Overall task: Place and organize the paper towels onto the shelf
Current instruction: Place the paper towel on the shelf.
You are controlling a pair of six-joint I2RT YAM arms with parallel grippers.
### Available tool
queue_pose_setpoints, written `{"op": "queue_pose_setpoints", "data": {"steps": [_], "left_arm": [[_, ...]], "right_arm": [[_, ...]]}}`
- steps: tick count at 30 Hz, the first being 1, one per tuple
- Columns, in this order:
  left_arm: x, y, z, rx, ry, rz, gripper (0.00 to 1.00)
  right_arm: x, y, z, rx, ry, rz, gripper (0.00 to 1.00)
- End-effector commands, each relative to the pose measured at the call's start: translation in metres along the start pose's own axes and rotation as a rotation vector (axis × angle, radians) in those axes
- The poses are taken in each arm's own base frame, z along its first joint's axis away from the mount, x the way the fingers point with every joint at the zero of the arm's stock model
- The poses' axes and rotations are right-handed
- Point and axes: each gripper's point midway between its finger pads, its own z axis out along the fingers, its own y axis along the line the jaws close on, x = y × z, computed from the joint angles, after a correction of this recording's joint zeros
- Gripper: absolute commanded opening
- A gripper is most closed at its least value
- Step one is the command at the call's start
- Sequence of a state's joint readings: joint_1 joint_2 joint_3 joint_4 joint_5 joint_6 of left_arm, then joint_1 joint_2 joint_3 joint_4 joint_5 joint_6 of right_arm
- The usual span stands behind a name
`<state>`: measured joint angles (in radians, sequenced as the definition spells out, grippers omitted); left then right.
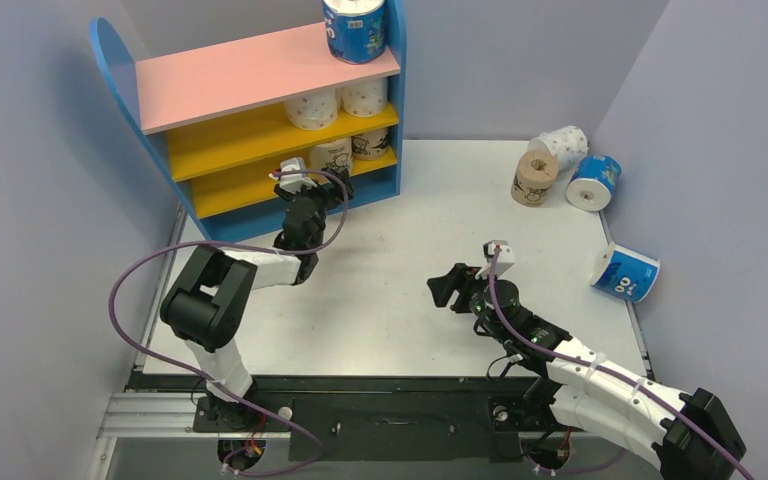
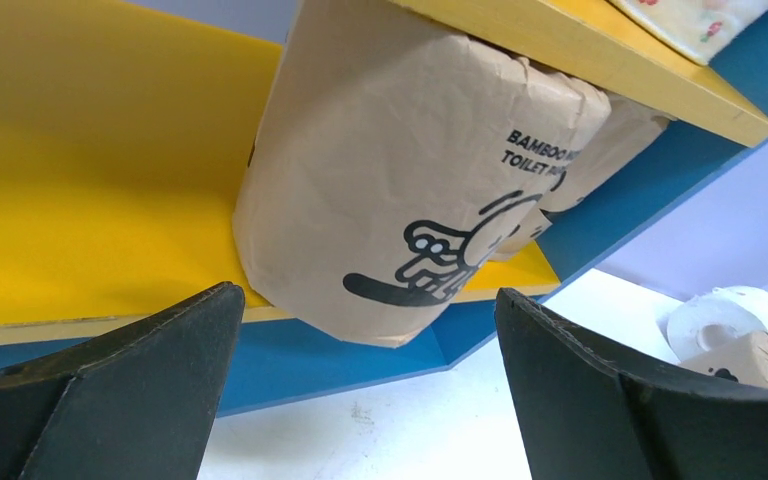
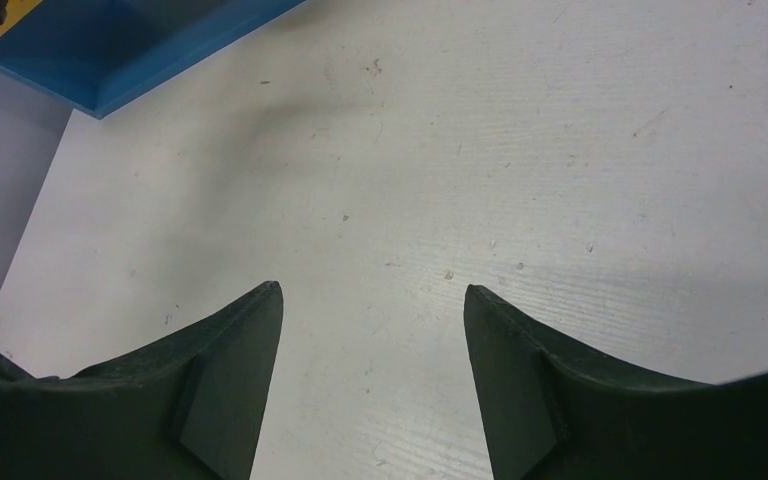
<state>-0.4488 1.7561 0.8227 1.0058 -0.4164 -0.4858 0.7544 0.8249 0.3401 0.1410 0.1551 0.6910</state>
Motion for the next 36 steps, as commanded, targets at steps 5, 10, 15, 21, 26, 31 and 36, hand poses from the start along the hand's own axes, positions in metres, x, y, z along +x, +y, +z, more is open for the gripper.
{"op": "queue_pose_setpoints", "data": {"steps": [5, 10, 15, 21, 26, 31, 36], "left_arm": [[-0.023, -0.004, 0.024, -0.04, -0.108, -0.008, 0.96], [-0.021, 0.01, 0.03, -0.106, -0.107, -0.01, 0.96], [-0.02, 0.023, 0.032, -0.149, -0.113, -0.007, 0.96], [-0.022, 0.032, 0.035, -0.16, -0.117, -0.012, 0.96], [-0.02, 0.025, 0.038, -0.109, -0.103, -0.02, 0.96], [-0.022, 0.011, 0.036, -0.032, -0.098, -0.041, 0.96], [-0.032, -0.001, 0.03, 0.028, -0.09, -0.039, 0.96]], "right_arm": [[-0.001, -0.006, -0.002, 0.021, -0.022, -0.023, 0.62], [0.0, -0.009, -0.002, 0.028, -0.022, -0.03, 0.62], [0.003, -0.012, -0.001, 0.04, -0.017, -0.038, 0.62], [0.002, -0.012, 0.0, 0.043, -0.017, -0.043, 0.62], [0.003, -0.011, 0.002, 0.043, -0.013, -0.047, 0.62], [0.004, -0.012, 0.002, 0.045, -0.009, -0.047, 0.62], [0.001, -0.01, 0.001, 0.037, -0.018, -0.044, 0.62]]}}
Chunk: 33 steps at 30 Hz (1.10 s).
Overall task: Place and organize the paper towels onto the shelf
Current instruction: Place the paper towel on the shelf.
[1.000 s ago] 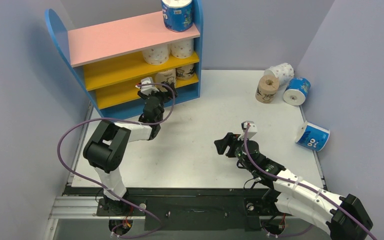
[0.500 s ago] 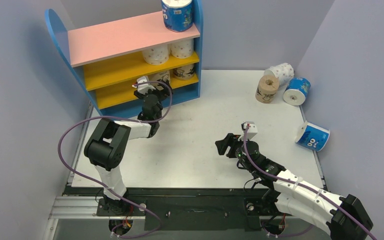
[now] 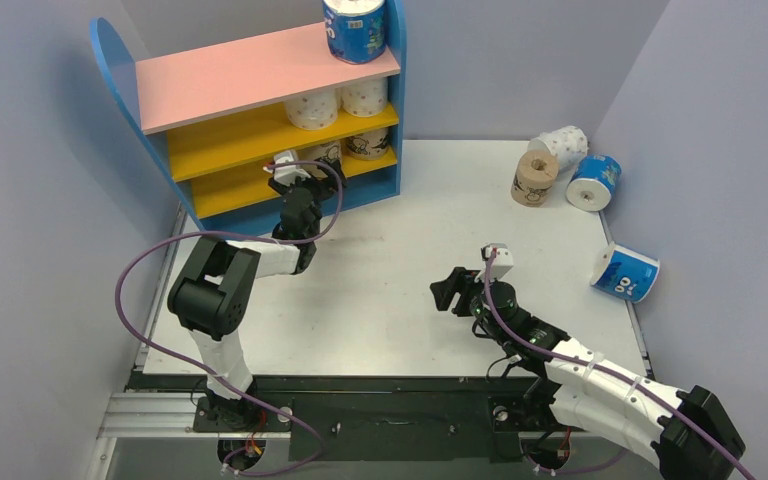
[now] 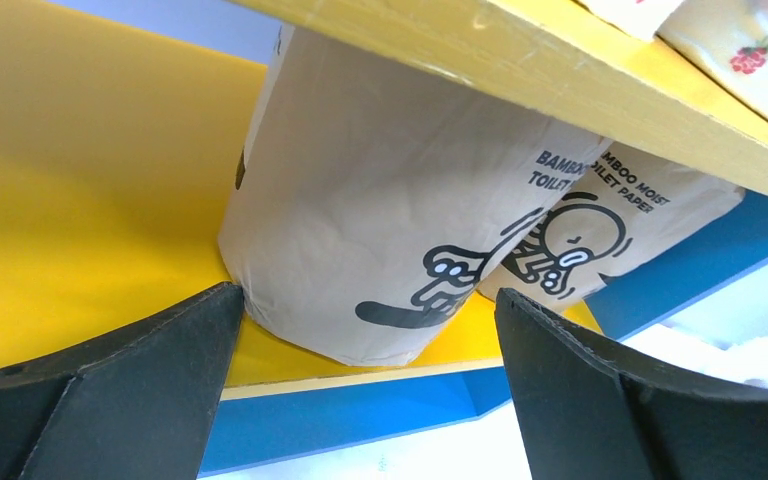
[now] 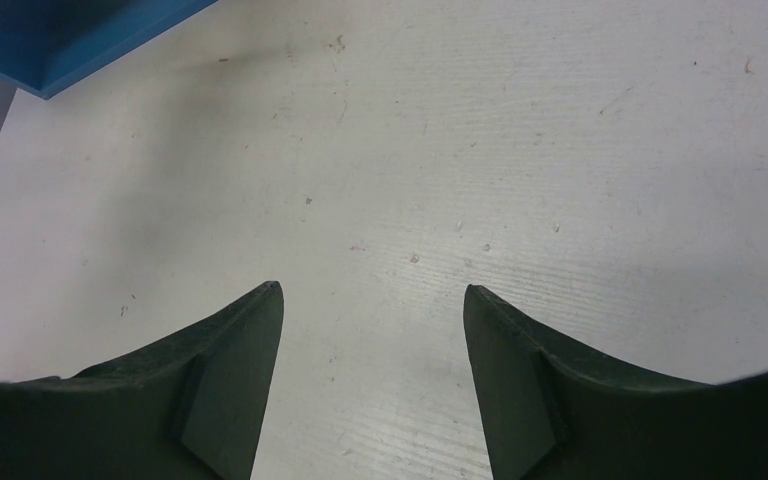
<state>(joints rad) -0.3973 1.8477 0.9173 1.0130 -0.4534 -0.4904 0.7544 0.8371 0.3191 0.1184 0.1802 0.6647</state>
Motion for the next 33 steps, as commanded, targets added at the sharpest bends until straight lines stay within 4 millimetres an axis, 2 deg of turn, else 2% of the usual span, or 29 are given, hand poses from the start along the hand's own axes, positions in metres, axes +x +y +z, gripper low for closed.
{"op": "queue_pose_setpoints", "data": {"steps": [1, 4, 9, 14, 26, 33], "left_arm": [[-0.028, -0.026, 0.001, 0.109, -0.038, -0.036, 0.96], [-0.026, -0.023, 0.007, 0.108, -0.013, -0.022, 0.96], [-0.013, -0.013, 0.012, 0.096, 0.016, -0.011, 0.96], [-0.004, -0.013, 0.018, 0.098, 0.029, -0.019, 0.96], [0.0, -0.014, 0.027, 0.091, 0.027, -0.003, 0.97], [0.003, -0.006, 0.028, 0.073, 0.03, 0.001, 0.97]], "right_arm": [[-0.012, 0.006, 0.0, -0.015, -0.046, -0.001, 0.62], [-0.011, 0.007, -0.001, -0.021, -0.045, 0.003, 0.62], [-0.01, 0.005, -0.005, -0.022, -0.047, 0.011, 0.62], [-0.012, 0.002, -0.008, -0.011, -0.053, -0.001, 0.62], [-0.012, 0.0, -0.008, -0.001, -0.053, -0.007, 0.62], [-0.011, -0.001, -0.008, 0.003, -0.05, -0.007, 0.62]]}}
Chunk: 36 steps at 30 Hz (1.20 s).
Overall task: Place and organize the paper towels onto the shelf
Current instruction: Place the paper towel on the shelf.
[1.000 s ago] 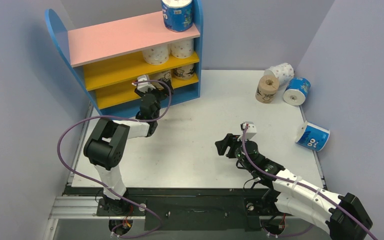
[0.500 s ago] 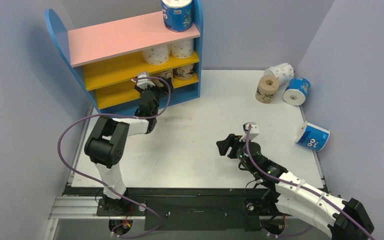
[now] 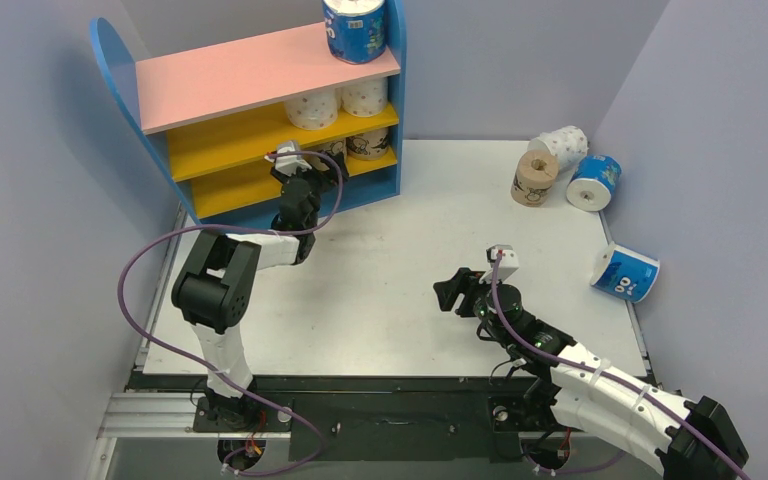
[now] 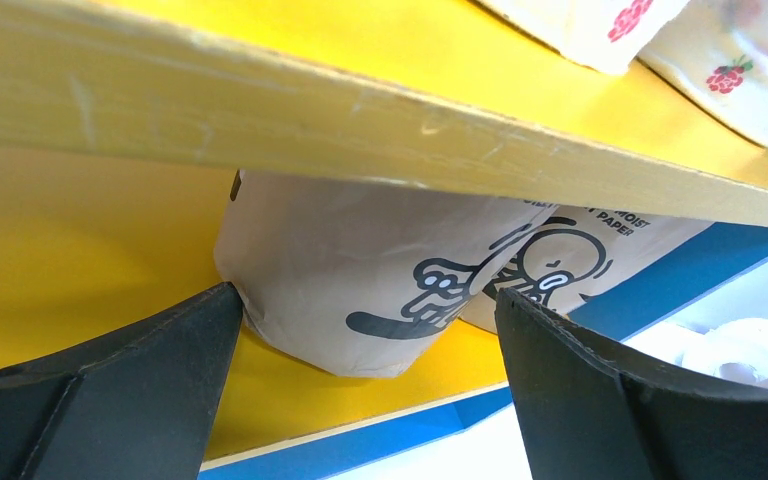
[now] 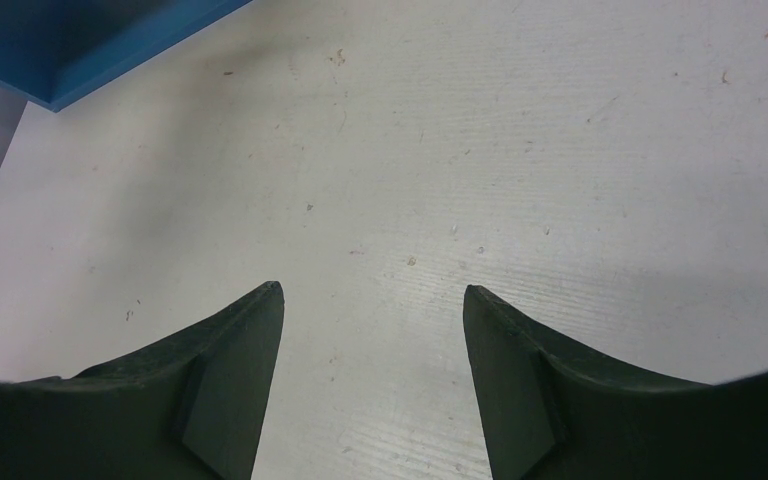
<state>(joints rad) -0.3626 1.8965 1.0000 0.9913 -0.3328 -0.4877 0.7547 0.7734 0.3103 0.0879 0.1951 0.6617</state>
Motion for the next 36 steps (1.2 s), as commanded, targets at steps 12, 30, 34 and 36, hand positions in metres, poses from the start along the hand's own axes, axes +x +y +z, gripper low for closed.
{"op": "queue_pose_setpoints", "data": {"steps": [12, 30, 34, 36], "left_arm": [[-0.015, 0.006, -0.002, 0.008, -0.027, -0.033, 0.96], [-0.054, 0.002, -0.052, 0.022, -0.046, -0.095, 0.96], [-0.061, 0.004, -0.072, 0.018, -0.038, -0.111, 0.96], [-0.064, 0.003, -0.084, 0.017, -0.023, -0.113, 0.96]], "right_arm": [[-0.006, 0.001, 0.0, 0.002, -0.026, -0.005, 0.62], [-0.01, 0.008, -0.002, -0.031, -0.041, 0.016, 0.62], [-0.012, 0.01, -0.003, -0.037, -0.044, 0.013, 0.62], [-0.015, 0.011, -0.004, -0.04, -0.049, 0.012, 0.62]]}}
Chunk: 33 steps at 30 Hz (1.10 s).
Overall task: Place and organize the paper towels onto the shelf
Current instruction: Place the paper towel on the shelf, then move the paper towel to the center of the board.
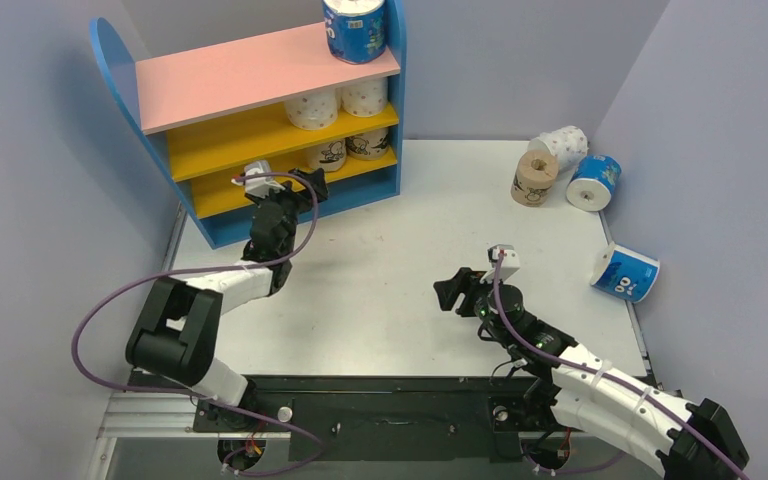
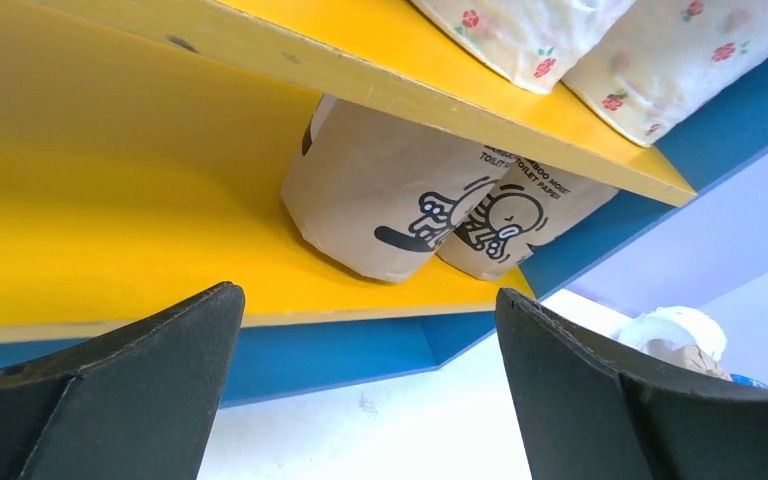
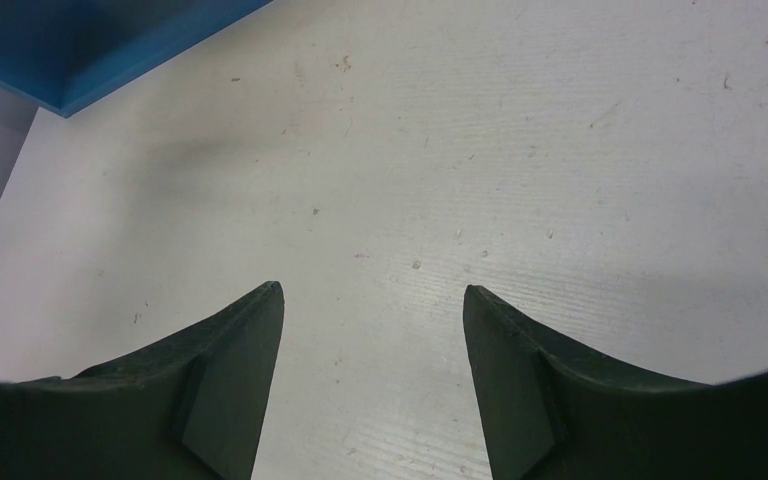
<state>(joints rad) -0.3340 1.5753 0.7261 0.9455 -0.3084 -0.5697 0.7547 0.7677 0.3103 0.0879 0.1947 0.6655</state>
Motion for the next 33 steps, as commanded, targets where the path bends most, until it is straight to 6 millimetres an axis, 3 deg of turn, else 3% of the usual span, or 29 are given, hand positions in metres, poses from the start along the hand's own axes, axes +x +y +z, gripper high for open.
{"op": "queue_pose_setpoints", "data": {"steps": [1, 2, 3, 4, 6, 7, 8, 9, 10, 13, 14, 15, 18, 21, 28, 33], "left_arm": [[-0.03, -0.018, -0.024, 0.038, -0.033, -0.041, 0.96], [-0.023, -0.013, -0.032, 0.023, -0.001, -0.032, 0.96], [-0.031, -0.023, -0.041, 0.048, -0.01, -0.044, 0.96], [-0.021, -0.018, -0.05, 0.034, 0.034, -0.032, 0.96], [-0.022, -0.033, -0.074, 0.05, 0.074, -0.023, 0.96], [-0.013, -0.025, -0.082, 0.009, 0.12, 0.018, 0.96], [-0.015, -0.037, -0.094, 0.032, 0.131, 0.024, 0.96], [-0.008, -0.029, -0.102, -0.006, 0.17, 0.066, 0.96], [-0.01, -0.037, -0.112, 0.013, 0.178, 0.074, 0.96], [0.0, -0.026, -0.138, -0.03, 0.244, 0.12, 0.96], [-0.006, -0.031, -0.146, -0.014, 0.236, 0.105, 0.96], [0.001, -0.02, -0.155, -0.042, 0.259, 0.122, 0.96], [0.001, -0.015, -0.175, -0.037, 0.271, 0.094, 0.96], [0.014, -0.005, -0.194, -0.043, 0.316, 0.069, 0.96], [0.059, -0.005, -0.226, -0.014, 0.46, 0.034, 0.96], [0.08, -0.008, -0.239, 0.0, 0.5, -0.008, 0.96]], "right_arm": [[-0.015, 0.01, -0.004, -0.036, -0.048, 0.006, 0.62], [-0.016, 0.01, -0.005, -0.034, -0.051, 0.002, 0.62], [-0.017, 0.01, -0.005, -0.034, -0.053, 0.001, 0.62], [-0.018, 0.009, -0.006, -0.031, -0.057, 0.0, 0.62], [-0.019, 0.008, -0.007, -0.022, -0.064, 0.001, 0.62], [-0.02, 0.007, -0.007, -0.019, -0.067, 0.001, 0.62], [-0.021, 0.005, -0.008, -0.01, -0.071, 0.001, 0.62], [-0.021, 0.004, -0.008, -0.003, -0.074, 0.003, 0.62], [-0.023, 0.002, -0.008, 0.011, -0.085, 0.007, 0.62], [-0.03, -0.006, -0.01, 0.055, -0.113, 0.022, 0.62], [-0.032, -0.007, -0.011, 0.067, -0.121, 0.027, 0.62], [-0.034, -0.012, -0.011, 0.093, -0.137, 0.039, 0.62], [-0.04, -0.022, -0.011, 0.158, -0.167, 0.063, 0.63], [-0.045, -0.031, -0.01, 0.235, -0.157, 0.047, 0.62], [-0.095, -0.043, -0.007, 0.331, -0.189, 0.132, 0.63], [-0.141, -0.084, -0.016, 0.45, -0.316, 0.26, 0.63]]}}
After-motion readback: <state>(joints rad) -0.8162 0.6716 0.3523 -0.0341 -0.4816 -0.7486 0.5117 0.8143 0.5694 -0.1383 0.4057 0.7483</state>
